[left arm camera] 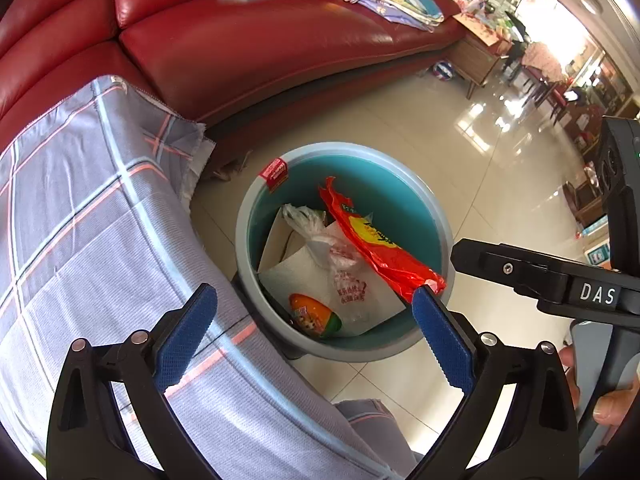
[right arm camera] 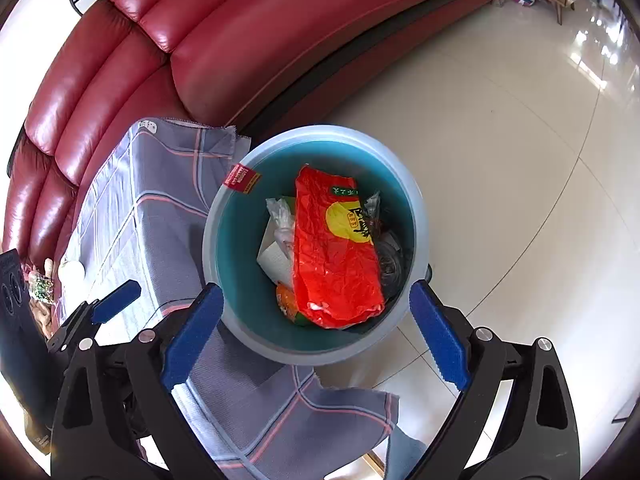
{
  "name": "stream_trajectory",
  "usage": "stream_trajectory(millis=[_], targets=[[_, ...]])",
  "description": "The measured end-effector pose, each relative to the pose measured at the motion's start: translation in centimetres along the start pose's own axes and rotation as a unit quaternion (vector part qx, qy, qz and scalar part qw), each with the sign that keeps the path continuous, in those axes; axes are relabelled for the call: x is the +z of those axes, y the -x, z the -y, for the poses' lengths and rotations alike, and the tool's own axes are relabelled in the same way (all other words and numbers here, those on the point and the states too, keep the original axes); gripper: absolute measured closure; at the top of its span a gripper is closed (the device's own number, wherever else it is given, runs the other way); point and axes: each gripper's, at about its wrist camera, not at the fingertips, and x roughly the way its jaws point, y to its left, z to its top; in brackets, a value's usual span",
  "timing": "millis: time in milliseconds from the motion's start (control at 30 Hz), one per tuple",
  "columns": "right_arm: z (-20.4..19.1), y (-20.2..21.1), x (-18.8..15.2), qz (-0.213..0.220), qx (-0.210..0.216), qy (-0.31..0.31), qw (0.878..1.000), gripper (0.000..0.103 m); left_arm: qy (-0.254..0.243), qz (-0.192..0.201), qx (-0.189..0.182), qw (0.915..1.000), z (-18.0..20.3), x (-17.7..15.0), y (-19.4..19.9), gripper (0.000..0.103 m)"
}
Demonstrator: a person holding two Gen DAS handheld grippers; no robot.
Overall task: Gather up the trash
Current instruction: 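Move both tools back over the table toward the yellow-green lid and white bottle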
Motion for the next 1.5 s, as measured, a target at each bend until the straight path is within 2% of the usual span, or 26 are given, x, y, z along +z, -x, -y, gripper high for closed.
stream_trajectory(millis=[400, 833, 1100, 1267, 1367, 1500], targets=[[-4.7, 1.9, -2.5, 0.009, -0.009, 0.037, 0.999, 0.013, 0.016, 0.015, 0.011, 0.9997, -3.1, -3.2, 4.8, 0.004], [-13.7, 2.8, -7.5, -0.002, 0.001, 0.124, 0.992, 0.011, 0.055, 0.052, 0.062, 0.9952, -10.1, -10.7, 11.9, 0.004], [-20.1, 1.1, -11.2, -0.028, 0.016, 0.175, 0.984, 0.011, 0.102, 0.062, 0.112, 0.9865, -15.9, -16.4, 15.7, 0.004], [-24.6, -0.9, -13.6, -0.058, 0.023, 0.215, 0.975, 0.011, 0.139, 0.065, 0.144, 0.9775, -20.0, -20.1, 17.6, 0.004], [-27.0, -2.3, -14.8, -0.074, 0.024, 0.241, 0.967, 0.011, 0.162, 0.068, 0.146, 0.9736, -22.3, -22.1, 18.3, 0.004], [-29.0, -3.5, -15.9, -0.089, 0.020, 0.261, 0.961, 0.011, 0.181, 0.086, 0.119, 0.9725, -24.3, -24.0, 18.7, 0.004]])
